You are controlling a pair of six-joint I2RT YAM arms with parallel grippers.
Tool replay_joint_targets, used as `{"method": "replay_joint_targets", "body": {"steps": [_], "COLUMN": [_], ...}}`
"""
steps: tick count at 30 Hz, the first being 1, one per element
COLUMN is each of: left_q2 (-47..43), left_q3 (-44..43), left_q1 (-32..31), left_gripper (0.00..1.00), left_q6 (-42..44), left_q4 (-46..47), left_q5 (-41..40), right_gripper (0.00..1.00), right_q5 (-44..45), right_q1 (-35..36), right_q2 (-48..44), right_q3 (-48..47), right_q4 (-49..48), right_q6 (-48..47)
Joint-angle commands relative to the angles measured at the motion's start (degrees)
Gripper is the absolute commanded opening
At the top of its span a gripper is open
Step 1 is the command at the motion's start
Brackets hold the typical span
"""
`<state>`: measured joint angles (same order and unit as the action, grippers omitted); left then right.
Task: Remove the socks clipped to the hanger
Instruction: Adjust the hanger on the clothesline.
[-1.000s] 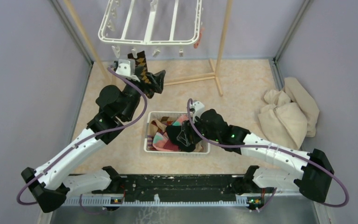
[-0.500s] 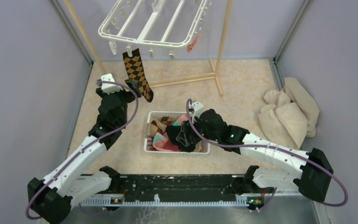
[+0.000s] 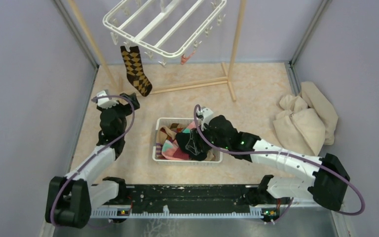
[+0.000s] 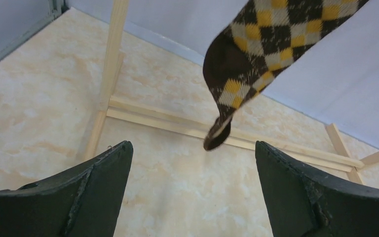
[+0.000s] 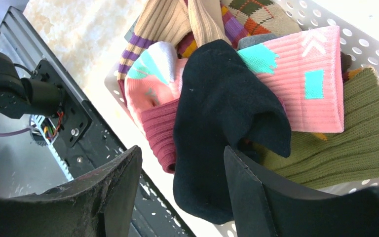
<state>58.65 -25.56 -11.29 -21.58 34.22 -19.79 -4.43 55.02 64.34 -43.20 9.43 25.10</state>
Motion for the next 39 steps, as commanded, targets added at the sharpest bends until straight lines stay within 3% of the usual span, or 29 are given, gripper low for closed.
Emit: {"method": "replay_joint_targets", "body": {"steps": [1,10,18,22,25,29,35,38,39], "left_q2": [6.74,29.53,37.00,38.10,40.57,43.32,34.34,26.29,23.55], "left_q3": [1.81,-8.51,-14.90,-16.65,-20.19,-24.65,-23.53,-20.89,-19.81], "left_q1": [6.18,10.55,10.41,10.18,10.17,10.35,8.67,6.68,6.34], "left_gripper": [0.99,0.99,0.99,0.87,0.62,0.49,0.25,0.25,0.35], "left_q6": [-5.92,-8.57,-7.45,-7.64,-8.05,-8.17,-7.22,-4.13,-3.37], "left_q4": [15.24,32.52,36.84,37.04,36.94,36.63,30.16,24.17,22.10], "left_q5": [11.80,21.58,26.96,28.83,31.67,33.92,36.40,34.74,33.91], "right_gripper": [0.63,0.64,0.63,0.63,0.62,0.62,0.62,0.62,0.62], "right_q5": [-0.30,-1.71,-5.86,-4.59,-5.34,-6.36,-4.30,-4.31,-4.51], "right_q1": [0.63,-0.57,-4.82,-5.48,-6.07,-6.06,-6.07,-6.06,-6.07], "right_q2": [0.96,5.06,5.57,2.79,3.43,2.00,-2.26,-3.05,-3.26], "right_q3": [-2.44,-3.60,-3.34,-6.00,-9.05,-8.60,-6.50,-6.34,-6.05], "right_q4": [-2.84,-4.09,-8.99,-9.81,-7.00,-6.45,-4.18,-3.92,-4.14], "right_q6": [-0.77,-2.42,-0.87,-2.13,-3.06,-2.19,-1.37,-1.38,-1.22]}}
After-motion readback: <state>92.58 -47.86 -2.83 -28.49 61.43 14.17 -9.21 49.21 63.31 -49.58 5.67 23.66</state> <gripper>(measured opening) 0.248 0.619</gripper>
